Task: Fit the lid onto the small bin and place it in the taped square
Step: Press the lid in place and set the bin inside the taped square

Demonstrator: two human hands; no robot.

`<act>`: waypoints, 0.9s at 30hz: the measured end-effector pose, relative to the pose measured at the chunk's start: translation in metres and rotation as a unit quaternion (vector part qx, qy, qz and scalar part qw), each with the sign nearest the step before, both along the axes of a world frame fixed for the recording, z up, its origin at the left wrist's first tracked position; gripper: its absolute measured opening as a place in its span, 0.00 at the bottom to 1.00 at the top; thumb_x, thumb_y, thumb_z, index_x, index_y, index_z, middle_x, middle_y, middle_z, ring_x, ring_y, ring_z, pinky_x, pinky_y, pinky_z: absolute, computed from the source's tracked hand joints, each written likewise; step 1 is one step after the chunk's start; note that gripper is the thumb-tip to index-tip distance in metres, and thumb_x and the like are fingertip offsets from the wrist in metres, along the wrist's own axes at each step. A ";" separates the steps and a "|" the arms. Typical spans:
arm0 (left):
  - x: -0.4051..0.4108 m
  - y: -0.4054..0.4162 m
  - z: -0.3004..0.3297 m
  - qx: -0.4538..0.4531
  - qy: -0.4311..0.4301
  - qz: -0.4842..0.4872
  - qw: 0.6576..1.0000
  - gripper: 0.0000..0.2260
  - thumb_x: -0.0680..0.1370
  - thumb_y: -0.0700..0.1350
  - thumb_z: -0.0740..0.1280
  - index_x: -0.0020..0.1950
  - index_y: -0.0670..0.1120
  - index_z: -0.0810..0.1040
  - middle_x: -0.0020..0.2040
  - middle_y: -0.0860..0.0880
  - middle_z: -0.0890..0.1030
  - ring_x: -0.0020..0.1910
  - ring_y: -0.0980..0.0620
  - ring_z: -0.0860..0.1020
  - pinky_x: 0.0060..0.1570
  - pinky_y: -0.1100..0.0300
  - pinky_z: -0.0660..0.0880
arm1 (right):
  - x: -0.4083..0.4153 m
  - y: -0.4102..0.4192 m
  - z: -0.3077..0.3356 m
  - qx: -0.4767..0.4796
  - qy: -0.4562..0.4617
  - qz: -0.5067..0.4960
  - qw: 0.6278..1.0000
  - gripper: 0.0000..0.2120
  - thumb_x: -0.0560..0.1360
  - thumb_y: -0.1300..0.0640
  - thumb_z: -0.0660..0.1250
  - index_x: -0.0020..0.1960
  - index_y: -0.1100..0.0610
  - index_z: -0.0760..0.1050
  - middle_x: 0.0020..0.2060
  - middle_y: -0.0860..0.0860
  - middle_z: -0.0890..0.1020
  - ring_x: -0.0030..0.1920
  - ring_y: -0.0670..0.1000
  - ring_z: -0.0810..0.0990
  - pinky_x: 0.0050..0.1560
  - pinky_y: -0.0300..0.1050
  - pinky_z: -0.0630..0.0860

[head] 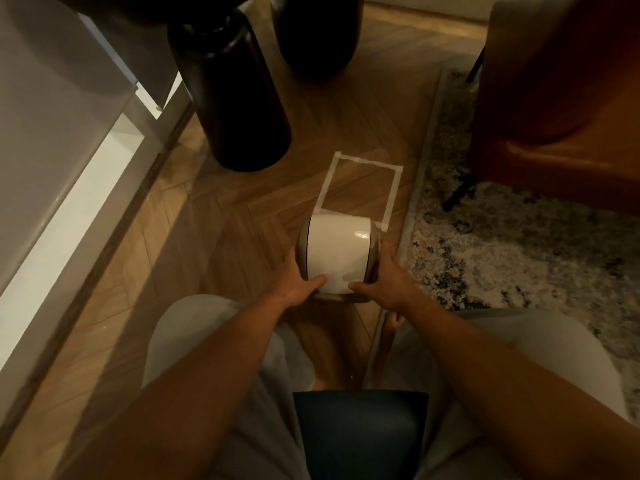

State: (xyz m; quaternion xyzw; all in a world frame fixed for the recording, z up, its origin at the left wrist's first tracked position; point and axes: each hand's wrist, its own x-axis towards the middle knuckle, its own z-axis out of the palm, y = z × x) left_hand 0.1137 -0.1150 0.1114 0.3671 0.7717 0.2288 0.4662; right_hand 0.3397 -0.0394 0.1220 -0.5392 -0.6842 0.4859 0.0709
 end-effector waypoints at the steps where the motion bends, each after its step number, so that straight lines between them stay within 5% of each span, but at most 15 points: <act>1: 0.001 -0.002 -0.001 0.002 0.003 -0.007 1.000 0.53 0.66 0.58 0.79 0.81 0.50 0.49 0.77 0.45 0.63 0.73 0.43 0.65 0.70 0.43 0.66 | 0.000 -0.003 -0.002 0.004 0.005 -0.001 1.000 0.62 0.65 0.49 0.83 0.83 0.49 0.43 0.79 0.55 0.61 0.76 0.58 0.67 0.73 0.62 0.69; 9: 0.004 0.006 -0.010 0.000 -0.011 0.015 1.000 0.64 0.54 0.74 0.74 0.80 0.57 0.44 0.78 0.47 0.61 0.72 0.43 0.67 0.68 0.44 0.69 | 0.006 -0.003 -0.019 0.000 0.003 0.001 1.000 0.69 0.60 0.42 0.84 0.84 0.54 0.40 0.81 0.53 0.56 0.79 0.56 0.60 0.76 0.60 0.65; 17: 0.007 0.018 -0.023 0.017 -0.047 0.069 0.996 0.56 0.57 0.75 0.73 0.78 0.53 0.56 0.72 0.49 0.70 0.67 0.47 0.72 0.66 0.45 0.72 | 0.005 0.005 -0.033 -0.030 0.031 0.014 0.999 0.70 0.57 0.35 0.83 0.82 0.44 0.40 0.77 0.43 0.58 0.73 0.45 0.62 0.71 0.47 0.66; 23: 0.008 0.020 -0.032 0.024 -0.060 0.080 0.995 0.51 0.60 0.76 0.71 0.77 0.56 0.58 0.68 0.53 0.73 0.62 0.52 0.75 0.63 0.50 0.74 | 0.006 0.011 -0.047 -0.045 0.048 0.010 0.998 0.72 0.57 0.43 0.86 0.83 0.47 0.38 0.78 0.49 0.59 0.76 0.51 0.65 0.73 0.60 0.70; 27: 0.010 0.023 -0.034 0.050 -0.066 0.103 0.991 0.50 0.61 0.75 0.72 0.77 0.57 0.59 0.66 0.56 0.73 0.61 0.55 0.75 0.59 0.56 0.75 | 0.005 0.015 -0.054 -0.042 0.050 0.014 0.998 0.73 0.59 0.48 0.86 0.83 0.47 0.35 0.78 0.48 0.61 0.77 0.51 0.65 0.74 0.60 0.70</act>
